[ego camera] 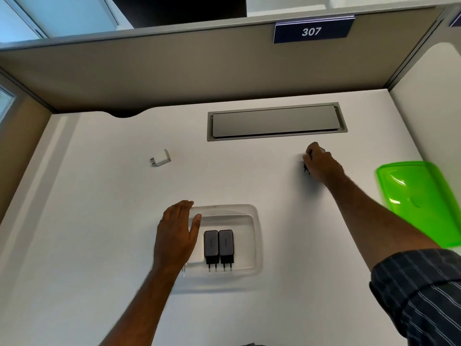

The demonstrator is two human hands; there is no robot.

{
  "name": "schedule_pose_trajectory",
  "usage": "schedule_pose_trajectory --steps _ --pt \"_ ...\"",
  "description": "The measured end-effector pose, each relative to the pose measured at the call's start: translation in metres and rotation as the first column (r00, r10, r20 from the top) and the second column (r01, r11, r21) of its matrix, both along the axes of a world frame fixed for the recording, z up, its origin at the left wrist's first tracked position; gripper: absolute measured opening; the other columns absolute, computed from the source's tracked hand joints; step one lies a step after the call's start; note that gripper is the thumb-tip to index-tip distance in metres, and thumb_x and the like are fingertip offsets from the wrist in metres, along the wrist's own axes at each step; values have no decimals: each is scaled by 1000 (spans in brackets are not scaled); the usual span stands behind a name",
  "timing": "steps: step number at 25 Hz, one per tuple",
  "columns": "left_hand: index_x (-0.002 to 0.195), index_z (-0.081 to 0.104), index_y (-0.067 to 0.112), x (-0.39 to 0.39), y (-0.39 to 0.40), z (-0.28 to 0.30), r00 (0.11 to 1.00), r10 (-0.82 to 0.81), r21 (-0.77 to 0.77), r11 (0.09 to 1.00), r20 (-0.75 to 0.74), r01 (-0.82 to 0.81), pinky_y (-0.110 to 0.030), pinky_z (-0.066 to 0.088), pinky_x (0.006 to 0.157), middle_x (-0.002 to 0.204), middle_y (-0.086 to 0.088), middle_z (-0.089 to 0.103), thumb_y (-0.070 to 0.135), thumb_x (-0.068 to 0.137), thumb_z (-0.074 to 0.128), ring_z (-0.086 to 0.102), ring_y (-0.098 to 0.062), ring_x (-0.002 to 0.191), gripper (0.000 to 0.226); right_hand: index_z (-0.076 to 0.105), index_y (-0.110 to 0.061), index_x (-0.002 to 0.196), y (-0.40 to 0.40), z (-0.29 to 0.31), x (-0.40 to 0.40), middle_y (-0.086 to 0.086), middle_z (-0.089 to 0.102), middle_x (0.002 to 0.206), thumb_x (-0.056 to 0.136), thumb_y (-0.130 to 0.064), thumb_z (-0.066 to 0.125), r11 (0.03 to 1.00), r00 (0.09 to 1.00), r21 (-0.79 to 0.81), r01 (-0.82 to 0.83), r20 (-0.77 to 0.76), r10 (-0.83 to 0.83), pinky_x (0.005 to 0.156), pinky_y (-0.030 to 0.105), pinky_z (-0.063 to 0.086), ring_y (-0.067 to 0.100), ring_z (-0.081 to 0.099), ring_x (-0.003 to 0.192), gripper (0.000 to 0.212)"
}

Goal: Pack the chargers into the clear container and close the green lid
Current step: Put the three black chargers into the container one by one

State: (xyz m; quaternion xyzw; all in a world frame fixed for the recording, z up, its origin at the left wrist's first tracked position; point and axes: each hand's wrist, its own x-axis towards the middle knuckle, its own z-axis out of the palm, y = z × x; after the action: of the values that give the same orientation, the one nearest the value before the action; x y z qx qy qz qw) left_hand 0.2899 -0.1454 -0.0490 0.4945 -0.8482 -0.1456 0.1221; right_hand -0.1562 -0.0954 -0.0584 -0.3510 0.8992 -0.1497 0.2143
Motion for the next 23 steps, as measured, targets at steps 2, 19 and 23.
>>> schedule_pose_trajectory --steps 2,19,23 --pt "138 50 25 0 0 0 1000 -1 1 1000 -1 1 -37 47 105 139 2 58 46 101 48 50 -18 133 42 43 -22 106 8 2 12 11 62 106 101 -29 38 999 999 -37 -14 51 16 82 45 51 35 57 100 10" --pt "134 54 23 1 3 8 1000 -8 -26 1000 2 8 -38 50 99 134 2 62 47 102 43 51 -21 128 42 40 -45 134 86 92 201 -4 66 92 91 -40 57 864 803 -503 -24 506 316 55 28 58 9 70 70 47" --pt "134 56 19 1 4 12 1000 -6 -13 1000 -9 6 -40 51 100 134 -1 63 45 102 45 52 -23 128 43 41 -46 125 86 84 235 -7 66 97 88 -45 63 902 819 -393 -180 448 358 48 21 50 8 68 67 43"
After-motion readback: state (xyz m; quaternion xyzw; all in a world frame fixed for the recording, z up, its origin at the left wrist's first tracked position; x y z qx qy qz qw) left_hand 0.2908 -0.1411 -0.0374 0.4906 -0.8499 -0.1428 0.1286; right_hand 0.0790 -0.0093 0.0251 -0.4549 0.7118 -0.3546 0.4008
